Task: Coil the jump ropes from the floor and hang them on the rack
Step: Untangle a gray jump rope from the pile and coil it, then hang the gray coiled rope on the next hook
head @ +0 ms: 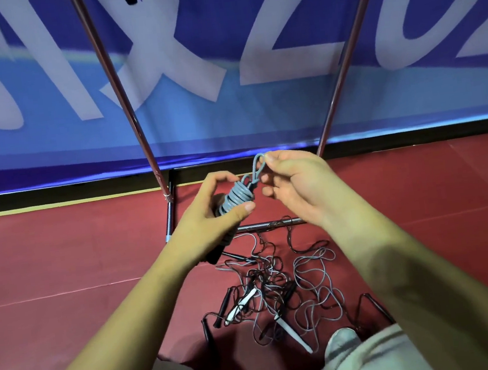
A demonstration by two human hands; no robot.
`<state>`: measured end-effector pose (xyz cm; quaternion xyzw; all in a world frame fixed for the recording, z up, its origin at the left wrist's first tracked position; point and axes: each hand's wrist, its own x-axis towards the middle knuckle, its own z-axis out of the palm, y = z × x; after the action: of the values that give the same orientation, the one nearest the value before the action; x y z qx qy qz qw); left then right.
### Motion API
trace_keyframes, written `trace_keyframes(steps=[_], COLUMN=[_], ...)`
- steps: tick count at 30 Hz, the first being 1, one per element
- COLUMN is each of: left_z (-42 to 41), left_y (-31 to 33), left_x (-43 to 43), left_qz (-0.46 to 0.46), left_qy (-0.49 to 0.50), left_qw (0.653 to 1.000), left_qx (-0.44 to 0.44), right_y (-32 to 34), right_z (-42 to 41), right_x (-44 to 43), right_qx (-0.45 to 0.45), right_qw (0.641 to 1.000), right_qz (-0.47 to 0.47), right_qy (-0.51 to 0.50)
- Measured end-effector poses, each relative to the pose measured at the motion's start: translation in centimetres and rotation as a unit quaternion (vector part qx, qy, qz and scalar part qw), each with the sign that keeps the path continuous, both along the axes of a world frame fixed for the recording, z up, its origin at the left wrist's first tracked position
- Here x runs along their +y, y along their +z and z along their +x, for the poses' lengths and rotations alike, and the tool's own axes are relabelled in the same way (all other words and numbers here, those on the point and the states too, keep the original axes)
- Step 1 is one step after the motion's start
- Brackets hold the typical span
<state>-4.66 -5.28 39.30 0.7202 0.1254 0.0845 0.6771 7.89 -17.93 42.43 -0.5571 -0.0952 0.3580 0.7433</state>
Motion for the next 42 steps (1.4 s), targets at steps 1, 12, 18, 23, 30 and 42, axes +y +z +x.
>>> trace_keyframes(steps=[1,12,18,23,30,42], left_z=[-0.1,3.1,6.4,9.1,13.3,19.9], left_y=[0.4,10.8,19.1,24.2,27.1,27.0], left_x=[0.1,2.3,4.6,6.8,8.5,11.7], left_qz=[0.010,0.091,0.156,0.218,0.215,0.162], left_qy=[0.002,0.057,0.095,0.121,0.141,0.167], left_qw=[1.000,0.990,0.975,0.957,0.955,0.965], left_qx=[-0.002,-0.092,-0.130,-0.146,-0.148,-0.124], right_y=[0.4,13.4,23.5,29.2,32.4,32.8], right_z=[-0.1,2.2,4.7,7.2,12.1,18.3], right_x=[0.1,2.7,5.2,7.8,11.6,17.2], right_qx=[-0.009,-0.353,-0.402,-0.436,-0.384,-0.384], right_qw=[1.000,0.934,0.914,0.895,0.912,0.891], right_qz=[-0.004,-0.065,-0.051,-0.054,-0.040,-0.117], right_qy=[0.002,0.002,-0.004,-0.080,-0.141,-0.212])
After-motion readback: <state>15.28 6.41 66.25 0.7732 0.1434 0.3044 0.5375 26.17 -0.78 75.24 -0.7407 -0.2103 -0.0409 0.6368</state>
